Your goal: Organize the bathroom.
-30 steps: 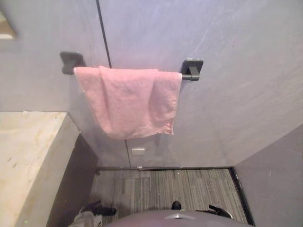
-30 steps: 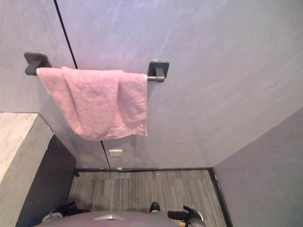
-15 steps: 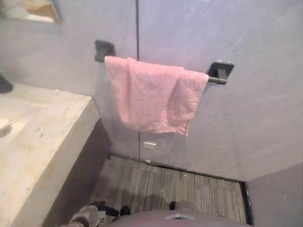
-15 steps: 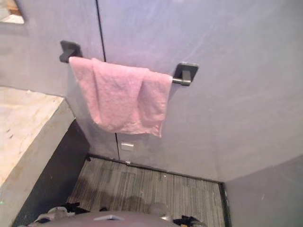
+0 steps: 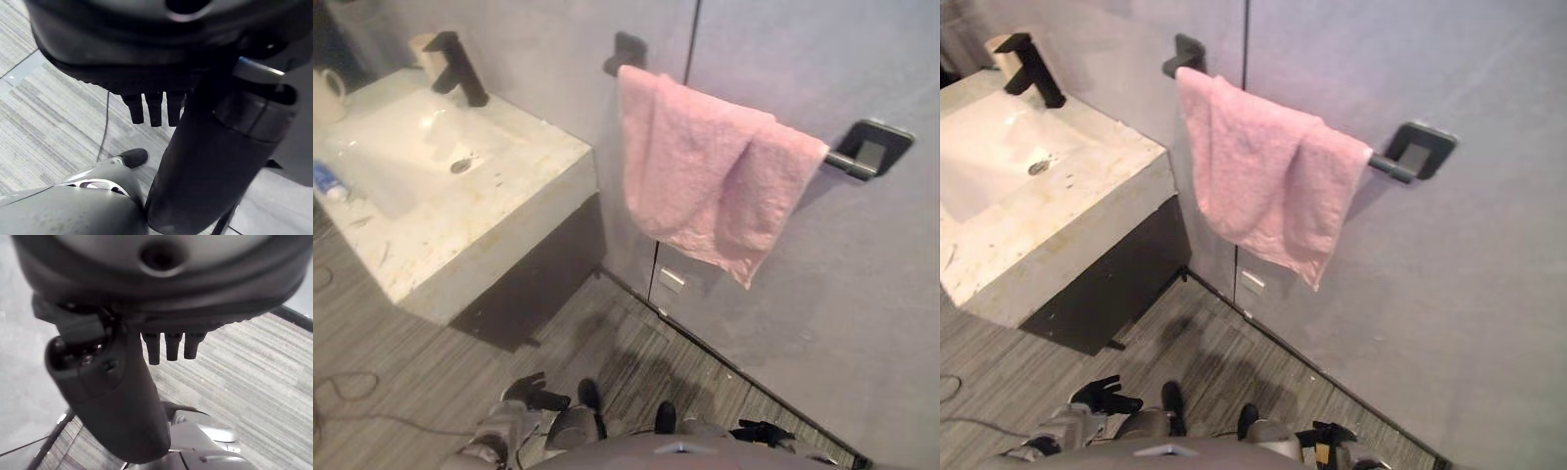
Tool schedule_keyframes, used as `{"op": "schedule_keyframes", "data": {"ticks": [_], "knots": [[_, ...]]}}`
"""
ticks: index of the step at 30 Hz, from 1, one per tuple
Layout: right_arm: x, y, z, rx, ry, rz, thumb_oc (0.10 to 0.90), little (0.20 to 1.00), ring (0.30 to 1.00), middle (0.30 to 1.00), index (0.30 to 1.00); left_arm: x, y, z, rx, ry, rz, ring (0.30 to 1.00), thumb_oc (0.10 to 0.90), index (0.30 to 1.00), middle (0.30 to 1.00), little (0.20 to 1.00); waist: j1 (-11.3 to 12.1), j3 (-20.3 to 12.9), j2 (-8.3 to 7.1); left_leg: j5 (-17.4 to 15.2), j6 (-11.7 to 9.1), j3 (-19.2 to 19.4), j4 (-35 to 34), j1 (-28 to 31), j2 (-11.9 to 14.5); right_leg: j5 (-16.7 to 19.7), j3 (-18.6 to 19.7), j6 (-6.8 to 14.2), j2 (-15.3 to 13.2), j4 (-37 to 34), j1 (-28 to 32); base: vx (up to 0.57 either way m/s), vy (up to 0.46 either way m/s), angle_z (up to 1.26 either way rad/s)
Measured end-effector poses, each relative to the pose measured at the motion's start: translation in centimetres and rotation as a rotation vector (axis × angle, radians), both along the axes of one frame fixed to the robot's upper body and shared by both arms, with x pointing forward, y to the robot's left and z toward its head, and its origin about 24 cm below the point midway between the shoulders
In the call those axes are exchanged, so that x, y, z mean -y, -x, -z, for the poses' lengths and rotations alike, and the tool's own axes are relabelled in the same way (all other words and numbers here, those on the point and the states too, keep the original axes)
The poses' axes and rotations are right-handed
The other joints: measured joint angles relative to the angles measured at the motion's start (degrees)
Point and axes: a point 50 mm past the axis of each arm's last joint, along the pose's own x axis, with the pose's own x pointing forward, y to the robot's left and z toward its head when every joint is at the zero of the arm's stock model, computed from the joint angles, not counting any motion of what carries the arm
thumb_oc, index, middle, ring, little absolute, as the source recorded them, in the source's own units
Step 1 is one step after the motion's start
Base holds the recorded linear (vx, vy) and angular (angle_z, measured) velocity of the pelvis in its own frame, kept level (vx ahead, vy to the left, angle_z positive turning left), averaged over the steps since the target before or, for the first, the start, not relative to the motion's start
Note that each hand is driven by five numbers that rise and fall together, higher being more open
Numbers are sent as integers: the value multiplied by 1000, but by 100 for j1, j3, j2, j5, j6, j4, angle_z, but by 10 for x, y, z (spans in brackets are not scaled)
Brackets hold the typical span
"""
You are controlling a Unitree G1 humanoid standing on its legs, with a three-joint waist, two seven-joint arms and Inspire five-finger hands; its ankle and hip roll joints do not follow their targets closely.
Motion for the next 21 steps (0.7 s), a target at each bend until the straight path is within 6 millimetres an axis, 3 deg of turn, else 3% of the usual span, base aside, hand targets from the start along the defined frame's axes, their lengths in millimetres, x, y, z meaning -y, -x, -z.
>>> {"op": "schedule_keyframes", "data": {"ticks": [2, 4, 5, 6, 7, 8, 9, 10, 11, 12, 13, 16, 19, 21], "knots": [[2, 3, 0, -23, 9, -12, 800, 900, 900, 900, 900, 1, 3, 1, -11, -3, 0, 900, 800, 900, 900, 900, -104, -34, -66, -98, 24, 119, 42, 221, 46, -19, -204, 108, -226, 15, -4, -181, 272, 81], [3, 9, 1, -47, 13, -9, 800, 900, 900, 900, 900, 1, 6, 2, -18, -3, -1, 900, 800, 900, 900, 900, -217, -91, -14, -219, -12, 280, 158, 393, 249, 53, -487, 311, -364, 39, 35, -146, 329, 80], [6, 13, 1, -62, 21, -6, 800, 900, 900, 900, 900, 4, 12, 4, -33, 7, -3, 900, 800, 900, 900, 900, -239, -155, 84, -250, 79, 309, 133, 504, 365, 53, -619, 397, -431, 60, 37, -119, 385, 65], [10, 14, 0, -68, 34, -5, 800, 900, 900, 900, 900, 9, 15, 6, -39, 19, -5, 900, 800, 900, 900, 900, -275, -201, 183, -360, 19, 387, 122, 601, 480, 76, -738, 532, -517, 157, 24, -108, 457, 70], [16, 16, -1, -71, 50, 0, 800, 900, 900, 900, 900, 14, 22, 9, -56, 29, -8, 900, 800, 900, 900, 900, -339, -254, 319, -547, 70, 321, -7, 634, 394, -60, -708, 655, -626, 468, -70, -80, 419, 58], [18, 19, -2, -72, 55, 15, 800, 900, 900, 900, 900, 15, 22, 9, -58, 30, -1, 900, 800, 900, 900, 900, -375, -297, 361, -646, 124, 354, -128, 648, 331, -153, -600, 630, -659, 656, -158, -81, 465, 78], [17, 20, -1, -74, 51, 20, 800, 900, 900, 900, 900, 15, 26, 10, -72, 29, 6, 900, 800, 900, 900, 900, -430, -360, 345, -535, 218, 203, -453, 764, 91, -394, -142, 583, -771, 810, -278, -91, 531, 88], [12, 23, 1, -90, 35, 22, 800, 900, 900, 900, 900, 11, 25, 9, -67, 16, 16, 900, 800, 900, 900, 900, -484, -495, 227, -368, 438, 14, -808, 813, -162, -520, 274, 627, -757, 584, -300, -79, 473, 92], [9, 24, 1, -98, 28, 24, 800, 900, 900, 900, 900, 8, 25, 9, -70, 9, 14, 900, 800, 900, 900, 900, -490, -526, 184, -317, 428, -76, -948, 818, -274, -446, 445, 632, -792, 478, -269, -55, 362, 87], [7, 28, 3, -108, 21, 40, 800, 900, 900, 900, 900, 7, 25, 8, -72, 7, 16, 900, 800, 900, 900, 900, -512, -552, 101, -294, 452, -175, -987, 766, -427, -126, 501, 856, -924, 433, -157, -43, 354, 71], [11, 27, 1, -107, 40, 46, 800, 900, 900, 900, 900, 9, 28, 9, -81, 13, 25, 900, 800, 900, 900, 900, -455, -549, 123, -260, 496, -232, -1108, 876, -533, -5, 466, 921, -1066, 569, -126, -50, 496, 63], [17, 24, 0, -102, 66, 47, 800, 900, 900, 900, 900, 10, 34, 11, -107, 16, 39, 900, 800, 900, 900, 900, -485, -576, 196, -362, 599, -337, -1098, 937, -710, 108, 351, 937, -1337, 1076, -139, -35, 476, 56], [26, 14, -5, -77, 89, 37, 800, 900, 900, 900, 900, 11, 38, 12, -135, 6, 75, 900, 800, 900, 900, 900, -485, -571, 352, -162, 837, -568, -1421, 1142, -853, 211, 363, 917, -1589, 2134, -671, -52, 349, 35], [24, 9, -5, -65, 80, 30, 800, 900, 900, 900, 900, 5, 40, 11, -151, -10, 66, 900, 800, 900, 900, 900, -460, -581, 320, -168, 923, -591, -1419, 1109, -848, 82, 349, 975, -1581, 2142, -947, -13, 203, 13]]}}
